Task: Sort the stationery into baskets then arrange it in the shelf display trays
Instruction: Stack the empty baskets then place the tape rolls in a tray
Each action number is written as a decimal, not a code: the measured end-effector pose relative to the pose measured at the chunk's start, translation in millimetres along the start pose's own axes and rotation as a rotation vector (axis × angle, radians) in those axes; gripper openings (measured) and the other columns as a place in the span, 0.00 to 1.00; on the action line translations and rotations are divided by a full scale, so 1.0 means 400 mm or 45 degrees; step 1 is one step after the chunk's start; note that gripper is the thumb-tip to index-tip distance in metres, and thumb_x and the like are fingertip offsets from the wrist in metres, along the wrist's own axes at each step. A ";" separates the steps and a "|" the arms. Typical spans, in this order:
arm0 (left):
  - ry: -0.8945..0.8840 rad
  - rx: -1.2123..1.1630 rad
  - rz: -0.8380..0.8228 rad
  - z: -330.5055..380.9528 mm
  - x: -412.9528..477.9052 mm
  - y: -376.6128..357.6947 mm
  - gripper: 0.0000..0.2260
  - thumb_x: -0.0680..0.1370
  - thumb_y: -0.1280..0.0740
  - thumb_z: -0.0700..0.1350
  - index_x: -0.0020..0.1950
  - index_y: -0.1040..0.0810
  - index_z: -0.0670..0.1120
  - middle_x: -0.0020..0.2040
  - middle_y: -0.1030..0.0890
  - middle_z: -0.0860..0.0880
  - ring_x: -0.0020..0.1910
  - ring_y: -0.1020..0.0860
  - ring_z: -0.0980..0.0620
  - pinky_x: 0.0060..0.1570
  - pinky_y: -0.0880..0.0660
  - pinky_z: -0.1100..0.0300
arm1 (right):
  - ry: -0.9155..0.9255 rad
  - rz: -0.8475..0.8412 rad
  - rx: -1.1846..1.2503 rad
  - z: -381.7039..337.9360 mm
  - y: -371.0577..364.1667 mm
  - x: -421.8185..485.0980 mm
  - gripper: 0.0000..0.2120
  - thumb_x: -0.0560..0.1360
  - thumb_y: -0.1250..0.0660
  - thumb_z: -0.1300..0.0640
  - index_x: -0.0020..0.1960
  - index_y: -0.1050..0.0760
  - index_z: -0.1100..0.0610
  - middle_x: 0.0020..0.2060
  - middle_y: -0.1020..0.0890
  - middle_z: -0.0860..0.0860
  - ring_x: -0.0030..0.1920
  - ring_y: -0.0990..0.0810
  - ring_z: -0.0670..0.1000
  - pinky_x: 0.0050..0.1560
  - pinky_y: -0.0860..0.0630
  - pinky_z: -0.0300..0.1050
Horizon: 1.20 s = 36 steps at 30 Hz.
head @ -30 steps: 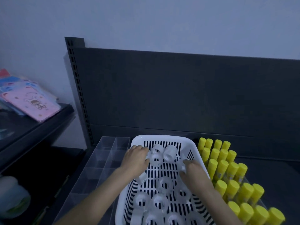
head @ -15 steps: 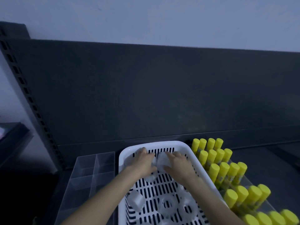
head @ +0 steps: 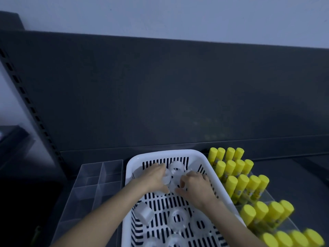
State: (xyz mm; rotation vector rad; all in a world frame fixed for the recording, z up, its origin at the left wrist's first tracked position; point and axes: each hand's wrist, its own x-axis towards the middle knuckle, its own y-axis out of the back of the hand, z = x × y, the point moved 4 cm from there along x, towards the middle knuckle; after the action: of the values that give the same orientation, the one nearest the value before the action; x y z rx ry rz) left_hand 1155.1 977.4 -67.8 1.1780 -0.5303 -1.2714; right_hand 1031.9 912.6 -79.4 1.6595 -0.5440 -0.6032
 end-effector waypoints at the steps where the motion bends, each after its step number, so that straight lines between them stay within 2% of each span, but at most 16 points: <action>1: 0.000 0.019 0.007 0.002 0.003 -0.005 0.20 0.71 0.28 0.47 0.57 0.32 0.43 0.55 0.30 0.46 0.53 0.27 0.47 0.44 0.32 0.59 | 0.002 -0.007 0.014 0.001 -0.002 0.000 0.16 0.74 0.38 0.44 0.54 0.25 0.54 0.55 0.25 0.52 0.61 0.30 0.54 0.65 0.37 0.51; 4: 0.003 0.027 0.042 0.001 0.005 -0.016 0.15 0.71 0.29 0.45 0.47 0.34 0.47 0.48 0.34 0.50 0.44 0.31 0.51 0.43 0.31 0.57 | 0.028 -0.008 0.083 0.007 -0.004 -0.001 0.14 0.74 0.37 0.45 0.52 0.24 0.55 0.53 0.23 0.51 0.60 0.29 0.54 0.63 0.36 0.50; 8: -0.028 -0.117 0.175 -0.004 -0.003 -0.013 0.17 0.70 0.32 0.38 0.36 0.40 0.51 0.44 0.35 0.52 0.42 0.33 0.53 0.43 0.31 0.58 | 0.036 0.151 0.207 0.015 0.023 0.000 0.10 0.74 0.37 0.50 0.49 0.23 0.55 0.49 0.19 0.50 0.54 0.24 0.52 0.58 0.32 0.46; 11: -0.027 -0.335 0.385 -0.014 -0.024 0.019 0.19 0.68 0.31 0.38 0.35 0.42 0.51 0.40 0.37 0.55 0.39 0.36 0.55 0.38 0.37 0.62 | 0.017 0.252 0.300 0.015 0.047 0.002 0.10 0.75 0.38 0.53 0.52 0.23 0.56 0.49 0.19 0.51 0.52 0.22 0.52 0.53 0.28 0.46; 13: -0.032 -0.429 0.497 -0.025 -0.051 0.047 0.20 0.67 0.28 0.41 0.35 0.41 0.50 0.38 0.37 0.55 0.38 0.37 0.54 0.36 0.39 0.62 | 0.032 0.176 0.226 -0.001 0.041 0.003 0.14 0.74 0.37 0.51 0.57 0.25 0.56 0.53 0.21 0.52 0.55 0.24 0.53 0.55 0.29 0.46; 16: -0.030 -0.475 0.564 -0.048 -0.106 0.081 0.19 0.67 0.27 0.43 0.38 0.40 0.51 0.38 0.35 0.55 0.37 0.37 0.54 0.35 0.38 0.61 | 0.077 -0.007 -0.013 -0.026 0.008 0.006 0.18 0.73 0.38 0.49 0.60 0.29 0.56 0.58 0.24 0.53 0.62 0.30 0.55 0.62 0.34 0.49; 18: -0.011 -0.507 0.586 -0.070 -0.150 0.099 0.18 0.68 0.27 0.43 0.45 0.36 0.52 0.43 0.30 0.54 0.38 0.33 0.56 0.37 0.35 0.61 | 0.105 -0.093 -0.170 -0.038 -0.005 0.000 0.17 0.74 0.40 0.49 0.60 0.29 0.56 0.59 0.25 0.53 0.63 0.33 0.57 0.64 0.36 0.51; 20: 0.013 -0.531 0.612 -0.099 -0.197 0.116 0.24 0.68 0.26 0.43 0.58 0.34 0.54 0.53 0.28 0.56 0.49 0.28 0.58 0.47 0.31 0.63 | 0.142 -0.140 -0.294 -0.049 -0.006 -0.010 0.14 0.75 0.41 0.53 0.59 0.29 0.57 0.58 0.26 0.54 0.63 0.32 0.57 0.66 0.38 0.53; 21: 0.024 -0.540 0.630 -0.118 -0.220 0.123 0.29 0.68 0.25 0.42 0.64 0.33 0.54 0.57 0.29 0.57 0.55 0.29 0.59 0.51 0.32 0.67 | 0.160 -0.139 -0.314 -0.057 -0.005 -0.015 0.13 0.75 0.41 0.55 0.58 0.28 0.57 0.58 0.25 0.55 0.62 0.31 0.57 0.66 0.38 0.53; 22: 0.036 -0.550 0.649 -0.139 -0.242 0.128 0.32 0.67 0.25 0.41 0.68 0.33 0.53 0.58 0.29 0.58 0.57 0.29 0.59 0.52 0.34 0.71 | 0.179 -0.124 -0.287 -0.067 0.002 -0.019 0.13 0.75 0.41 0.56 0.57 0.28 0.57 0.57 0.25 0.55 0.60 0.30 0.57 0.64 0.36 0.51; 24: 0.068 -0.564 0.684 -0.183 -0.280 0.136 0.31 0.66 0.24 0.40 0.66 0.29 0.53 0.54 0.27 0.57 0.55 0.26 0.57 0.48 0.33 0.75 | 0.220 -0.048 -0.050 -0.093 0.032 -0.021 0.14 0.76 0.40 0.53 0.58 0.28 0.57 0.56 0.24 0.54 0.57 0.26 0.55 0.59 0.30 0.48; 26: 0.105 -0.586 0.727 -0.226 -0.319 0.144 0.25 0.64 0.23 0.40 0.55 0.27 0.59 0.50 0.25 0.57 0.50 0.24 0.57 0.45 0.32 0.74 | 0.237 0.000 0.309 -0.129 0.077 -0.014 0.20 0.76 0.37 0.49 0.65 0.29 0.56 0.62 0.26 0.53 0.59 0.24 0.53 0.58 0.28 0.45; 28: 0.142 -0.616 0.773 -0.262 -0.357 0.155 0.22 0.63 0.22 0.41 0.47 0.29 0.58 0.46 0.23 0.57 0.45 0.24 0.60 0.40 0.31 0.74 | 0.293 -0.016 0.563 -0.178 0.116 -0.003 0.24 0.76 0.35 0.49 0.70 0.33 0.54 0.67 0.28 0.51 0.61 0.25 0.50 0.58 0.30 0.40; 31: 0.198 -0.664 0.841 -0.311 -0.406 0.164 0.20 0.62 0.22 0.42 0.45 0.29 0.54 0.40 0.23 0.56 0.38 0.25 0.61 0.35 0.31 0.75 | 0.317 -0.025 0.810 -0.253 0.139 0.025 0.26 0.71 0.29 0.51 0.67 0.31 0.53 0.59 0.24 0.48 0.55 0.23 0.49 0.53 0.28 0.38; 34: 0.279 -0.705 0.872 -0.368 -0.444 0.163 0.21 0.62 0.21 0.42 0.46 0.30 0.54 0.41 0.22 0.55 0.38 0.25 0.61 0.34 0.31 0.75 | 0.362 -0.067 0.917 -0.332 0.135 0.059 0.20 0.68 0.26 0.55 0.58 0.28 0.51 0.49 0.21 0.45 0.51 0.21 0.46 0.46 0.27 0.30; 36: 0.326 -0.755 0.900 -0.408 -0.469 0.158 0.22 0.62 0.21 0.42 0.47 0.30 0.54 0.42 0.22 0.55 0.39 0.24 0.60 0.34 0.30 0.74 | 0.415 -0.109 0.941 -0.394 0.131 0.085 0.20 0.68 0.26 0.58 0.58 0.27 0.53 0.48 0.20 0.45 0.52 0.20 0.47 0.46 0.27 0.29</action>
State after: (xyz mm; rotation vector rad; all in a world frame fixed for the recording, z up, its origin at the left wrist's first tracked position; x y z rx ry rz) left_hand 1268.5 1202.3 -19.6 0.5523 -0.2990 -0.5841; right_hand 1159.7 999.0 -9.0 2.4312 -0.4837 -0.1740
